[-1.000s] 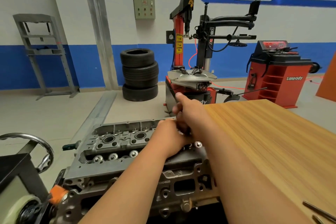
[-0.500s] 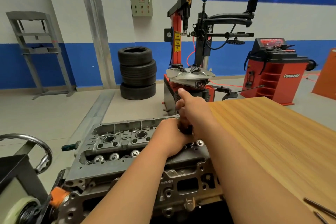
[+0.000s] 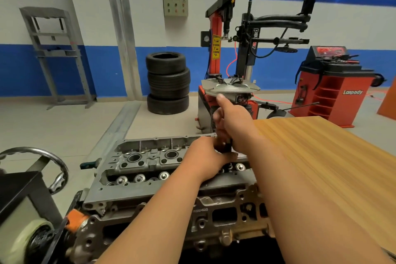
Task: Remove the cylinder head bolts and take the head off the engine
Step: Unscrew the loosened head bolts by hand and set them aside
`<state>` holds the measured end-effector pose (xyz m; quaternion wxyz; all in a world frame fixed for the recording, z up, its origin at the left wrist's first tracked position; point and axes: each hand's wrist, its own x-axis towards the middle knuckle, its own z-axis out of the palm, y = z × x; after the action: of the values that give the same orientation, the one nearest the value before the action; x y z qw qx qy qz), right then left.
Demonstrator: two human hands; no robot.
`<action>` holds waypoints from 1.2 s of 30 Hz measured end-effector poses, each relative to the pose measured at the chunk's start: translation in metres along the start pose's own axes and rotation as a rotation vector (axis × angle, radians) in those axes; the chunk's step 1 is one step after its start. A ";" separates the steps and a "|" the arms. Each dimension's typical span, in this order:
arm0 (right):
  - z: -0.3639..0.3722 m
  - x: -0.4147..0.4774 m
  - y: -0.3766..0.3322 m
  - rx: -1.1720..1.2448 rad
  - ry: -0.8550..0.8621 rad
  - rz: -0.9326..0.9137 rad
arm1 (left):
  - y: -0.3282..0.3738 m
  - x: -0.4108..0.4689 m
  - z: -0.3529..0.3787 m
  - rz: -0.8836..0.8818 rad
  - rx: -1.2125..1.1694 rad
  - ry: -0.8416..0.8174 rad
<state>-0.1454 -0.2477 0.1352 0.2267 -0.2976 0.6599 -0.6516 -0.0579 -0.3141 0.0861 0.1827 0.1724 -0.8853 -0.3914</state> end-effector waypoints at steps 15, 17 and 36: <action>-0.009 0.002 -0.001 0.085 -0.255 0.092 | 0.002 -0.001 0.000 -0.032 0.000 -0.018; -0.019 0.007 -0.006 0.209 -0.444 0.181 | 0.001 -0.001 0.002 -0.018 0.031 -0.036; -0.014 -0.005 -0.022 -1.379 0.097 -0.150 | -0.001 0.000 0.004 -0.017 0.054 -0.055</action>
<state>-0.1493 -0.2337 0.1573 -0.0894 -0.3889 0.9103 -0.1101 -0.0595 -0.3121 0.0830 0.1503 0.1742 -0.8985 -0.3737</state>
